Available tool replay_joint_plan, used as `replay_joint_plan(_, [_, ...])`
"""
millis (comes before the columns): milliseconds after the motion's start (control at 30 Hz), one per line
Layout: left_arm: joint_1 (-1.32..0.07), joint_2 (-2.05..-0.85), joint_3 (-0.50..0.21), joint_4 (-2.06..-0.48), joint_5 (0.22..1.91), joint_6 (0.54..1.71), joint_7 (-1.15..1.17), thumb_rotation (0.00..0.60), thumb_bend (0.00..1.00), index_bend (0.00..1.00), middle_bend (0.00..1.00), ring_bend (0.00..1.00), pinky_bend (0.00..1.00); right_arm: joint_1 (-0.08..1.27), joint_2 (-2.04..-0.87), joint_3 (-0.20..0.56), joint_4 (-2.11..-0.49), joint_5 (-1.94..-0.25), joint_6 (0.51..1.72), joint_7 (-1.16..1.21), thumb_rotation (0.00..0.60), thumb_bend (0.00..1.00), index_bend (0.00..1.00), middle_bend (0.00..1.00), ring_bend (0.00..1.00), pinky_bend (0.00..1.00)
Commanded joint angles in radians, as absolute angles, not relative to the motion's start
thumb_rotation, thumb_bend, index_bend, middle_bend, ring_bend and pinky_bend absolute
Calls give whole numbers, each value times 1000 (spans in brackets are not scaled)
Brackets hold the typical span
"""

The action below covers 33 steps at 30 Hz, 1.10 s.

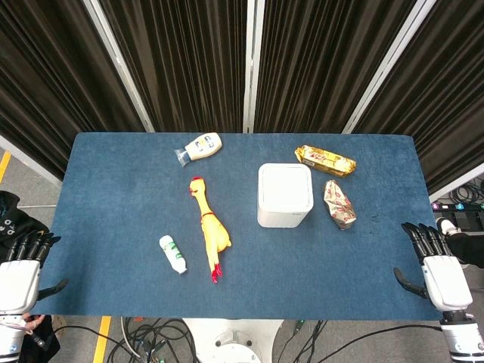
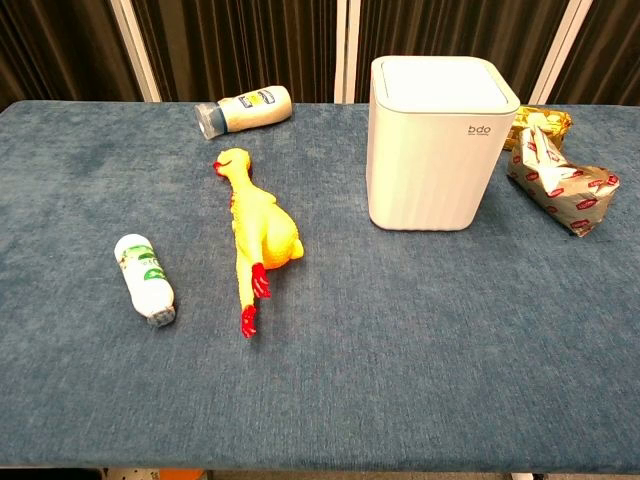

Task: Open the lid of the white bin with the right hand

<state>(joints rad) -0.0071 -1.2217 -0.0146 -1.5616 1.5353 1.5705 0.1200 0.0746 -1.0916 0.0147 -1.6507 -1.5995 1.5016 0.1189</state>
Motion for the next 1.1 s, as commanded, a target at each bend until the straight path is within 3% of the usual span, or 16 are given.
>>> replay_joint_plan(33, [-10, -1222, -16, -1562, 1535, 1566, 121, 600, 0, 201, 161, 74, 94, 79, -1091, 17, -1655, -1596, 1494, 116, 600, 228, 40, 73, 0, 0])
replay_joint_plan(533, [-14, -1214, -15, -1591, 1543, 1566, 149, 600, 0, 201, 161, 74, 94, 134, -1067, 17, -1660, -1665, 1453, 151, 600, 228, 40, 73, 0, 0])
replay_joint_plan(667, [-11, -1216, -15, -1593, 1539, 1568, 146, 600, 0, 201, 162, 74, 95, 226, -1055, 59, -1699, -1679, 1366, 138, 600, 227, 44, 87, 0, 0])
replay_joint_plan(800, [-9, -1219, -17, -1582, 1532, 1568, 133, 600, 0, 201, 161, 74, 94, 339, -1069, 112, -1717, -1647, 1236, 134, 600, 227, 145, 131, 0, 0])
replay_joint_plan(1100, [-12, -1225, -17, -1558, 1518, 1551, 109, 600, 0, 201, 161, 74, 94, 561, -1155, 203, -1703, -1492, 952, 42, 600, 228, 161, 149, 0, 0])
